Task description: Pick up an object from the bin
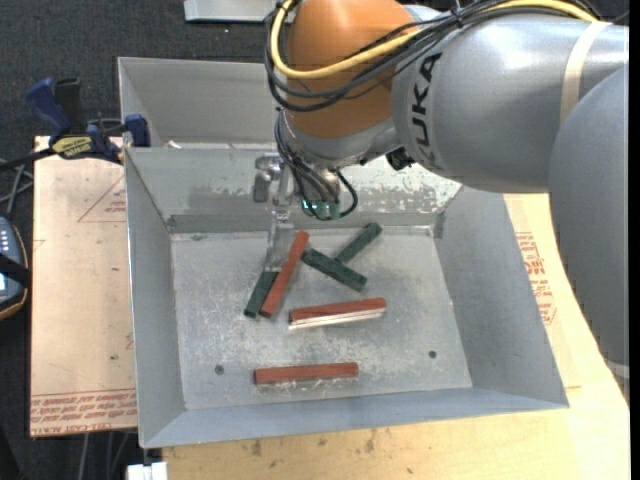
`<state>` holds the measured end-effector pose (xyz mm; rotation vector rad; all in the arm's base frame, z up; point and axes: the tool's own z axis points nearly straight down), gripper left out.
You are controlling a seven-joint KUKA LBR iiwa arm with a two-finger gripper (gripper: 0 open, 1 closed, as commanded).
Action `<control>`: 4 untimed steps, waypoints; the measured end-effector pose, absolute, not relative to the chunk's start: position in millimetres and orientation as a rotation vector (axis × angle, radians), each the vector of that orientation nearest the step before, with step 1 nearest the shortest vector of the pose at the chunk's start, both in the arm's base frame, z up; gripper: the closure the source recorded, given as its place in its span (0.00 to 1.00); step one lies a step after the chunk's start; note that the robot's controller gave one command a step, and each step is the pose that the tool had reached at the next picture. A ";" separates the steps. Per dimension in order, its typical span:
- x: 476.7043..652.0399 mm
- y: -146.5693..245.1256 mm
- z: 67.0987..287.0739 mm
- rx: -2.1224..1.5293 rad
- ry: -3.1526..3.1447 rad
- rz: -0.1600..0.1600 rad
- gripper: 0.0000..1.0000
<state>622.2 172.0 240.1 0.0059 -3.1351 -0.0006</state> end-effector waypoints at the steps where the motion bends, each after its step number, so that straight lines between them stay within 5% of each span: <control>1: 623.8 171.1 245.1 0.001 -3.143 -0.002 0.00; 2: 614.2 155.4 223.6 0.118 -3.148 -0.006 0.00; 3: 599.5 136.0 161.9 0.411 -3.120 -0.001 0.00; 4: 605.6 140.0 123.5 0.512 -3.100 -0.001 0.00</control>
Offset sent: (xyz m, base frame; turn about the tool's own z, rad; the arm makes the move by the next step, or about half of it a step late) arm -0.0363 -0.0706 -0.0841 -0.2420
